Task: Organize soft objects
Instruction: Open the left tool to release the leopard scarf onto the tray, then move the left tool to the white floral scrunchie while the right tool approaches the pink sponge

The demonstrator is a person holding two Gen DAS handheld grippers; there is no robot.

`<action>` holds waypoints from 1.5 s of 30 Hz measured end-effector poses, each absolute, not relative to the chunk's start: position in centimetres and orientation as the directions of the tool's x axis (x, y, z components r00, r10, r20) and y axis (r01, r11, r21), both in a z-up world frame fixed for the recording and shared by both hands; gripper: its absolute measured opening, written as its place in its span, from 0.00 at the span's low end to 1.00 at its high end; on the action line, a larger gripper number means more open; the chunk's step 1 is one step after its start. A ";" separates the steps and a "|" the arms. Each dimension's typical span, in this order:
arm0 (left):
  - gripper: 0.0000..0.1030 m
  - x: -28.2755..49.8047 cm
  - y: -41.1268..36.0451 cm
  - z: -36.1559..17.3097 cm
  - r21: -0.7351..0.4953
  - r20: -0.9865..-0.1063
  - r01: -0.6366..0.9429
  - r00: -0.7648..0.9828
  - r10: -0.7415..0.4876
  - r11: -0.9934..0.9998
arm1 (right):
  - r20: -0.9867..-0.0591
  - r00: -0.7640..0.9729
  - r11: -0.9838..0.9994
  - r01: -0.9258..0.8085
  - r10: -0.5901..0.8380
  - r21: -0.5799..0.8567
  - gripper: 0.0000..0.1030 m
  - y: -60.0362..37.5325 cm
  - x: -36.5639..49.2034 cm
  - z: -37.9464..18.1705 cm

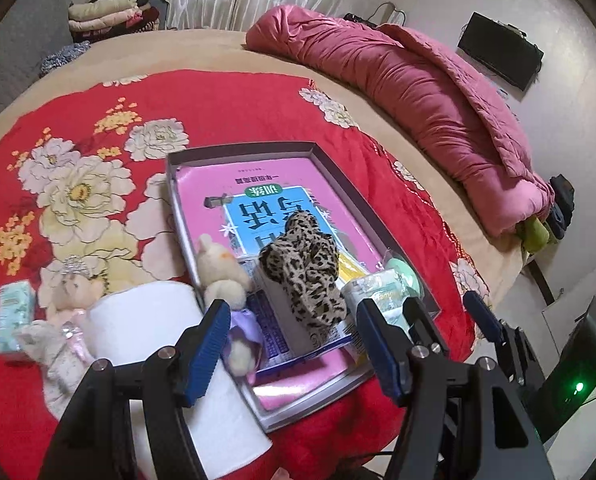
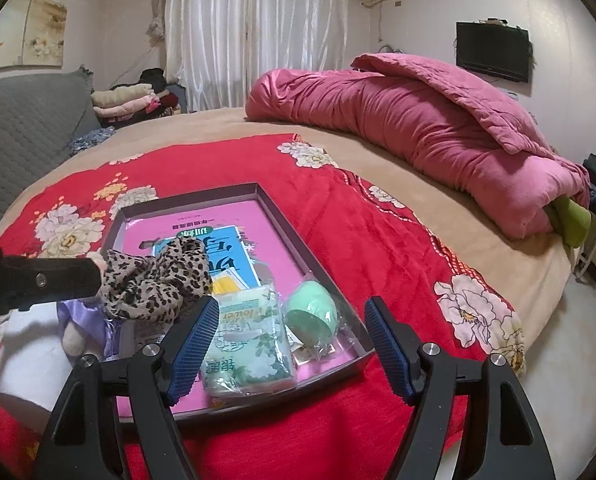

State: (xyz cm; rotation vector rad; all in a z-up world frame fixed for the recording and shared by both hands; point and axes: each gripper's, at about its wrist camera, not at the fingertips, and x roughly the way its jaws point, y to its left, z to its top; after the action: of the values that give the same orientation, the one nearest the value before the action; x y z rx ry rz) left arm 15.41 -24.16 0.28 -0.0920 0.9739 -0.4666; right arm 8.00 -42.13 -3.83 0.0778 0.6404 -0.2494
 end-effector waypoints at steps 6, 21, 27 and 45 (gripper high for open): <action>0.64 14.2 -23.1 0.7 -0.248 -0.774 0.338 0.495 -0.395 0.908 | -0.588 0.784 0.970 0.241 -0.201 -0.011 0.74 -41.4 7.7 -3.1; 0.64 10.9 -20.2 1.6 -0.243 -0.760 0.325 0.522 -0.388 0.914 | -0.550 0.810 0.975 0.218 -0.204 -0.040 0.75 -39.1 6.6 -0.8; 0.64 9.6 -17.7 2.5 -0.248 -0.743 0.297 0.552 -0.378 0.922 | -0.526 0.831 0.982 0.185 -0.179 -0.042 0.75 -37.6 5.8 0.8; 0.64 10.3 2.2 2.0 -0.332 -0.730 -0.079 0.652 -0.203 0.940 | -0.517 0.836 0.968 -0.246 0.185 -0.052 0.75 -23.8 3.6 4.3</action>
State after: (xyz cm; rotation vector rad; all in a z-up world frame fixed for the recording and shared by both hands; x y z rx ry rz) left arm 10.35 2.16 2.05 -0.3521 0.8621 -0.0719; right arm 3.62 -23.81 4.26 -0.1181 0.5348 0.2287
